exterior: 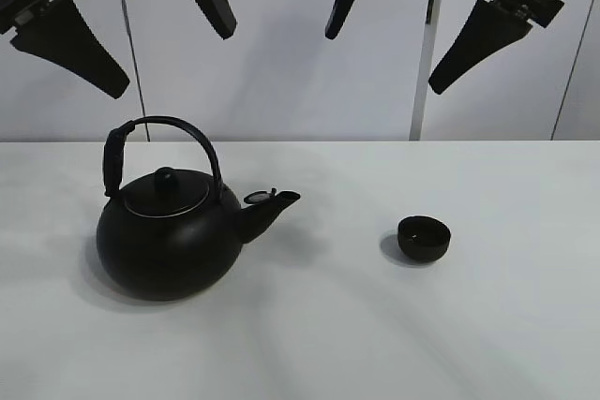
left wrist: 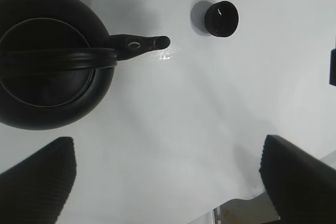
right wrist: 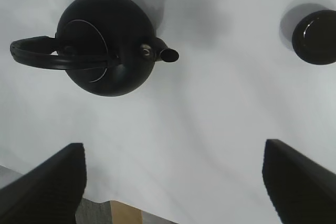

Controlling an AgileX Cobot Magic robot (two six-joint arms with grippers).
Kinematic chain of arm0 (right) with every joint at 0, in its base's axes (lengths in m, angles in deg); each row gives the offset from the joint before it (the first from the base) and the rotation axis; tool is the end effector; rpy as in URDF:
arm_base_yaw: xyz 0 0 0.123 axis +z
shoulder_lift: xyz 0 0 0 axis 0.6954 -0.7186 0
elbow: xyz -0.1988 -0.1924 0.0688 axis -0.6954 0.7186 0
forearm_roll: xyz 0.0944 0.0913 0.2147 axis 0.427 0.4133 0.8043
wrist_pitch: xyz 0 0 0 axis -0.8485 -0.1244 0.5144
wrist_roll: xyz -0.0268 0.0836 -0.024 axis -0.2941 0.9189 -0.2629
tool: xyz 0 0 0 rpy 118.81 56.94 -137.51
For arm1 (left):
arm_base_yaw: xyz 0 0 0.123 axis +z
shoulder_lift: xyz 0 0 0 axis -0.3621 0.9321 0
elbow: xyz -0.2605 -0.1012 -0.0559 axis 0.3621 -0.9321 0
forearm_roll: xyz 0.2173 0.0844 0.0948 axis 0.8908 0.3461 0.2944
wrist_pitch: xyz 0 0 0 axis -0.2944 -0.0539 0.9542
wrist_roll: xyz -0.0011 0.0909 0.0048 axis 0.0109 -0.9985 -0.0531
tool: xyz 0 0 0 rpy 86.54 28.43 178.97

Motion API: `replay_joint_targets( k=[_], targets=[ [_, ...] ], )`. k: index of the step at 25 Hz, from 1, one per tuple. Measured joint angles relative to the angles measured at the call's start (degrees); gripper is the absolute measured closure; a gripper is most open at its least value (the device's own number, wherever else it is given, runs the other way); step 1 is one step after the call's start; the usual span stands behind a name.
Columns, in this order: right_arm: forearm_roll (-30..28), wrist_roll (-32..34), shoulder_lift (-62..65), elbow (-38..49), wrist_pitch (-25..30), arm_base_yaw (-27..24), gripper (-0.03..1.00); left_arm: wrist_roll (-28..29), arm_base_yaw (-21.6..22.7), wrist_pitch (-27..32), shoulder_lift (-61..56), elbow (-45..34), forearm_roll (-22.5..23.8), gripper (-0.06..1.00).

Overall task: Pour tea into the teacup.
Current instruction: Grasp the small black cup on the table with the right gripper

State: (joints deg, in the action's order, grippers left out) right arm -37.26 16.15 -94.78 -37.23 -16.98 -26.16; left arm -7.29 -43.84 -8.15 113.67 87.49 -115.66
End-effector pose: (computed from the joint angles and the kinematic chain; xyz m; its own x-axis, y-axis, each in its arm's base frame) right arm 0.3399 0.1445 0.3162 -0.9889 0.0401 -0.1428 -0.0256 0.9022 0.4306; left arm 0.3028 -0.1679 0.3077 -0.9662 0.0847 -0.2434 0.1990 0.8455 -0.4955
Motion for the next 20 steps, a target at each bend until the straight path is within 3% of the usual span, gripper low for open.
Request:
replay_joint_targets(
  k=[6, 10, 15, 20],
  targets=[
    [0.00, -1.92, 0.00, 0.00, 0.00, 0.00, 0.34, 0.00, 0.00, 0.00, 0.00, 0.00, 0.00, 0.26],
    [-1.69, -8.36, 0.00, 0.00, 0.00, 0.00, 0.34, 0.00, 0.00, 0.00, 0.00, 0.00, 0.00, 0.26],
    [-7.70, -18.31, 0.00, 0.00, 0.00, 0.00, 0.34, 0.00, 0.00, 0.00, 0.00, 0.00, 0.00, 0.26],
    [-16.21, -20.38, -1.00, 0.35, -0.09, 0.00, 0.34, 0.00, 0.00, 0.00, 0.00, 0.00, 0.00, 0.26]
  ],
)
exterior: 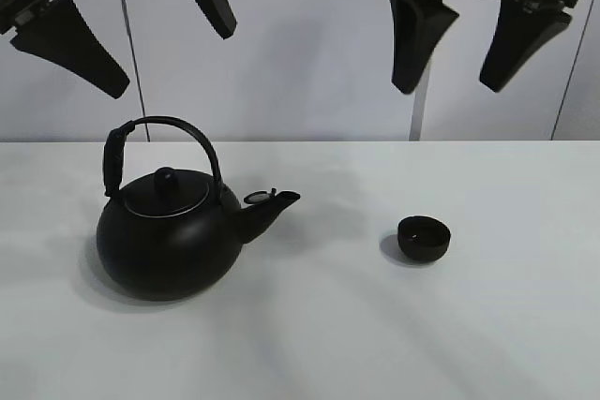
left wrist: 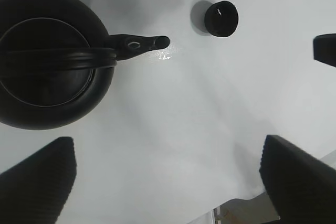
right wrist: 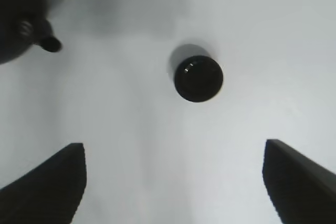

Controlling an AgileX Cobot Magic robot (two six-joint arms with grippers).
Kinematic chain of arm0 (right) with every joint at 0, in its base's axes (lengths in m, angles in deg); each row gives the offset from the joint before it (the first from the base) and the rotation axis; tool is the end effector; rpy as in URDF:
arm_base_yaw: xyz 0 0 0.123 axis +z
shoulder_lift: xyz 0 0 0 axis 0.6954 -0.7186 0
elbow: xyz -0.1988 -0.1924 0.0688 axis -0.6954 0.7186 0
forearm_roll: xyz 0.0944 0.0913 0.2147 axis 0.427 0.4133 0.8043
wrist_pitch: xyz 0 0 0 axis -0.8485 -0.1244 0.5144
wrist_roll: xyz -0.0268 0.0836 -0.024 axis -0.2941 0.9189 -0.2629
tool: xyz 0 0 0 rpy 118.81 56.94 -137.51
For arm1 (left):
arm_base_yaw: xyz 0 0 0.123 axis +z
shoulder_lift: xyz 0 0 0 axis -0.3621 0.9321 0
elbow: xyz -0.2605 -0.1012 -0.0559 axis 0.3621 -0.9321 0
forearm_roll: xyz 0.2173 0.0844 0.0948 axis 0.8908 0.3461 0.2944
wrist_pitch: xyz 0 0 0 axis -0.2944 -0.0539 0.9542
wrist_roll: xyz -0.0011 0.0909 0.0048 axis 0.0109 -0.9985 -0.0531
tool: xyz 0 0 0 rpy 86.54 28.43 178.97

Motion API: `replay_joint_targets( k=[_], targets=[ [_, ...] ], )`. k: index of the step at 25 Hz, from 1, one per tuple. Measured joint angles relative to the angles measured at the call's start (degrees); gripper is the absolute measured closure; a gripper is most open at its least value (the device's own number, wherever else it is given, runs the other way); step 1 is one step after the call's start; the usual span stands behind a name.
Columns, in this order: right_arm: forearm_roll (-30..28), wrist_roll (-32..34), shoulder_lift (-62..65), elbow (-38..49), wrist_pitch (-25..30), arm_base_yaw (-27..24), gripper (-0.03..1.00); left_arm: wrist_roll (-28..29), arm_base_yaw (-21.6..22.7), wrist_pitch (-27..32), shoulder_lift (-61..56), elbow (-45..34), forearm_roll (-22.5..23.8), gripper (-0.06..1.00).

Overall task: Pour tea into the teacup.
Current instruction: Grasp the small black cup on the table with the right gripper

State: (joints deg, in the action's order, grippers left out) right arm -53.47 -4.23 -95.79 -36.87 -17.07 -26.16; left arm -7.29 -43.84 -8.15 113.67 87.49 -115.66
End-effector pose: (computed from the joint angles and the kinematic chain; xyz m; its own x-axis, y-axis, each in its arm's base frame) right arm 0.3494 0.1230 0.3019 -0.8930 -0.3718 -0.2538 -0.4031 0.9114 0.0832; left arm 0.3028 -0.1679 0.3077 -0.9662 0.0847 -0.2434 0.1990 0.8455 -0.4955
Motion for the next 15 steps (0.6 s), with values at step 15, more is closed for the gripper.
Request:
replay_joint_targets(
  k=[15],
  targets=[
    [-8.23, 7.18, -4.09, 23.77, -35.18, 0.00, 0.34, 0.00, 0.00, 0.00, 0.00, 0.00, 0.00, 0.26]
  ],
)
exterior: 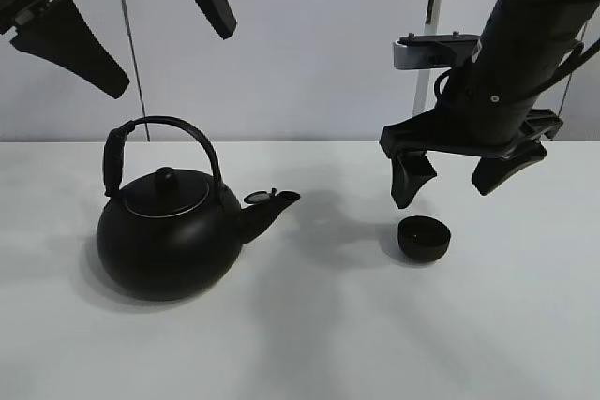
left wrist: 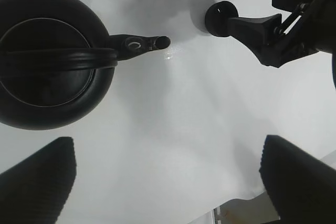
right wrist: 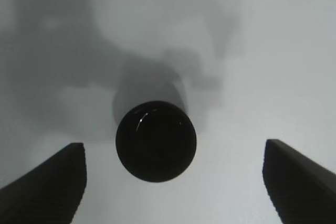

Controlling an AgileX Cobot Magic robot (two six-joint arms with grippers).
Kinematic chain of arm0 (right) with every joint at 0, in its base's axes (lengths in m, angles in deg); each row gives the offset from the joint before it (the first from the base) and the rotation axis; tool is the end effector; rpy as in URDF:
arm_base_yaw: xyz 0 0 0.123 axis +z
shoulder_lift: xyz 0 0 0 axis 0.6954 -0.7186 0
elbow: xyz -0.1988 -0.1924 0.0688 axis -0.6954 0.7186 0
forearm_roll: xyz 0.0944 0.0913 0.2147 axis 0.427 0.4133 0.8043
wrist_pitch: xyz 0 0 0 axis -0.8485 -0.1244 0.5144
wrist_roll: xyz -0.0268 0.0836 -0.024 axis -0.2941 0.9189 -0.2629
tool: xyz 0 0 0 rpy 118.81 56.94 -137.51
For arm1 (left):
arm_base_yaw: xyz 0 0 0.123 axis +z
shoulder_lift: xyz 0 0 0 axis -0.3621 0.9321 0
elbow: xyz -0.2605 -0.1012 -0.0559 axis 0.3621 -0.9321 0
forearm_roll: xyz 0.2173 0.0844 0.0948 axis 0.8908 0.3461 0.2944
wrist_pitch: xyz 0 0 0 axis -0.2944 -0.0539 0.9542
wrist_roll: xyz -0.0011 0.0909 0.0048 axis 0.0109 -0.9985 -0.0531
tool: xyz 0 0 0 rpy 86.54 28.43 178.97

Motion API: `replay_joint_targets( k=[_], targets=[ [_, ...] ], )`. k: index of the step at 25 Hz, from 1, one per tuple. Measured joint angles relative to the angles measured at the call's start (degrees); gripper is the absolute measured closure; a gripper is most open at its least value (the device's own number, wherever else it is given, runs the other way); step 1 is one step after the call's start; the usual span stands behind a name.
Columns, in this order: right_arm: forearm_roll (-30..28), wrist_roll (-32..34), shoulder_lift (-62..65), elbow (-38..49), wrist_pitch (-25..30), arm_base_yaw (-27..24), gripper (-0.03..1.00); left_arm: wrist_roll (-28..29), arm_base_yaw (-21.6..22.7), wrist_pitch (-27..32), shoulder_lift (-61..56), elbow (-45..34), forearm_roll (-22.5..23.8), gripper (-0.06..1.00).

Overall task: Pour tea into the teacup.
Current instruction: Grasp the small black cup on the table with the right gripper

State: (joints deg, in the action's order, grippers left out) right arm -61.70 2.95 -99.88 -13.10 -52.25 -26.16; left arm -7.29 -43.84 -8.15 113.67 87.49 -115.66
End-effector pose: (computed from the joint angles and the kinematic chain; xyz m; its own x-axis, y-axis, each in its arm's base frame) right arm 0.3528 0.1122 0.1800 -0.8802 -0.3025 -0.3658 -0.3165 0.9483 -0.0227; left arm 0.3028 -0.1679 0.3077 -0.9662 0.0847 -0.2434 0.1990 0.8455 -0.4955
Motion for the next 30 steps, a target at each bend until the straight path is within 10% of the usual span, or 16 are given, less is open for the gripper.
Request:
replay_joint_targets(
  k=[30],
  targets=[
    [4.85, 2.79, -7.89, 0.07, -4.57, 0.18, 0.57, 0.00, 0.00, 0.00, 0.00, 0.00, 0.00, 0.26]
  ],
)
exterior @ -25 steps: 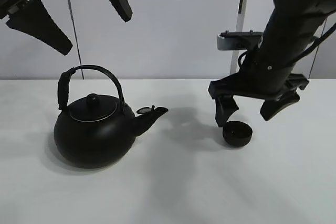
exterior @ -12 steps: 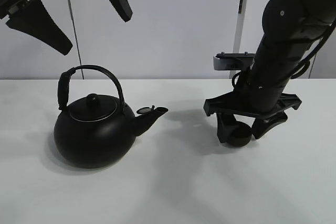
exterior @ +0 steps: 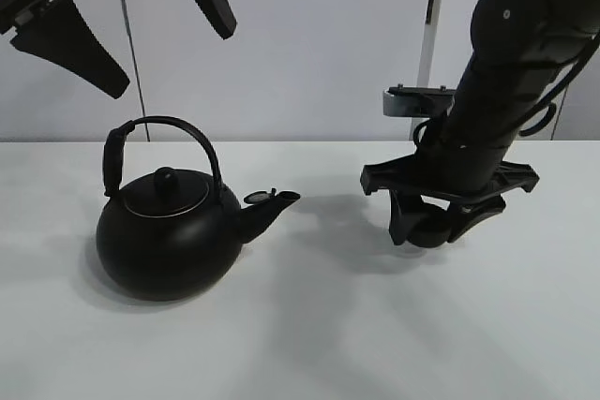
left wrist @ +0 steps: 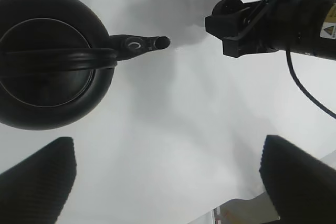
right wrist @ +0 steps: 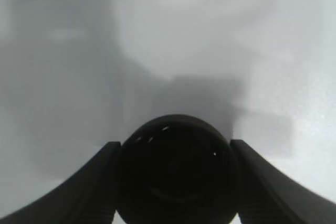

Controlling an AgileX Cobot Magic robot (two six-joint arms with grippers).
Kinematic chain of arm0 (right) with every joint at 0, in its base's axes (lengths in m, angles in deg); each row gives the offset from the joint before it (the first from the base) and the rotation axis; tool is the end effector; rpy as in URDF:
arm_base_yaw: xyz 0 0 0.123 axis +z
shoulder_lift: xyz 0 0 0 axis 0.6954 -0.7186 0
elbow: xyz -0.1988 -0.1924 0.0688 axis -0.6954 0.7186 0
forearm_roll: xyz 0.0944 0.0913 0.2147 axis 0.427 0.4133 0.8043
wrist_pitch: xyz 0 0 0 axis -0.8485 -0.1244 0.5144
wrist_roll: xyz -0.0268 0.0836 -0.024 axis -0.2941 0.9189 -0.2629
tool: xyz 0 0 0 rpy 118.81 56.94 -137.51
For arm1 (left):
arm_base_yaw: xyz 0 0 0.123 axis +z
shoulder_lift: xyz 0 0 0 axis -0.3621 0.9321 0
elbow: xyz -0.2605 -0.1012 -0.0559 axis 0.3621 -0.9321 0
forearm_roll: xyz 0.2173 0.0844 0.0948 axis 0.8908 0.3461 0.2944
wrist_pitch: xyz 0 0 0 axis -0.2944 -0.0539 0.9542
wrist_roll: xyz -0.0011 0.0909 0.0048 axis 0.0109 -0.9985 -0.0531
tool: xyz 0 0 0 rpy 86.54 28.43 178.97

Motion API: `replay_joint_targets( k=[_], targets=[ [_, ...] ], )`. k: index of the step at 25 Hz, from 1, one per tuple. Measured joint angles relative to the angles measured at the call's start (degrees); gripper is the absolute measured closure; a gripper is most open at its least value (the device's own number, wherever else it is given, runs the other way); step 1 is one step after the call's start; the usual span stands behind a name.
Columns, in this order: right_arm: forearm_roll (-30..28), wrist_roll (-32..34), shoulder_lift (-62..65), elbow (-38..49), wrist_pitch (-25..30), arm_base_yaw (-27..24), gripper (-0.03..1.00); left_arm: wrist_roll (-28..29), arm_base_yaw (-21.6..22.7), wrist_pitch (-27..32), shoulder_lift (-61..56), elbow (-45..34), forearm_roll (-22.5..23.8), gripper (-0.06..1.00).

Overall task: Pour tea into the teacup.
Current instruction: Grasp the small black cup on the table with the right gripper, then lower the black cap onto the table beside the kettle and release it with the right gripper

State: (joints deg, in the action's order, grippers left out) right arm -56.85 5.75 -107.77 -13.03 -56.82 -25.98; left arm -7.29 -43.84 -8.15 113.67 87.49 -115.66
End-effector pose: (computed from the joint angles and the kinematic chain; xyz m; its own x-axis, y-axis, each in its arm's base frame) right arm 0.3617 0.1207 0.1303 -0.9315 -0.1960 -0.3065 -0.2238 0.9729 0.0581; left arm 0.3028 -0.1679 0.3077 -0.9662 0.0847 -0.2434 0.1990 0.8455 -0.4955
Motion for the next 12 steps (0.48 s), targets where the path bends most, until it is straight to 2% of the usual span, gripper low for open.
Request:
replay_joint_targets(
  k=[12],
  targets=[
    [2.32, 0.00, 0.10, -6.72, 4.06, 10.80, 0.57, 0.00, 0.00, 0.00, 0.00, 0.00, 0.00, 0.26]
  ],
)
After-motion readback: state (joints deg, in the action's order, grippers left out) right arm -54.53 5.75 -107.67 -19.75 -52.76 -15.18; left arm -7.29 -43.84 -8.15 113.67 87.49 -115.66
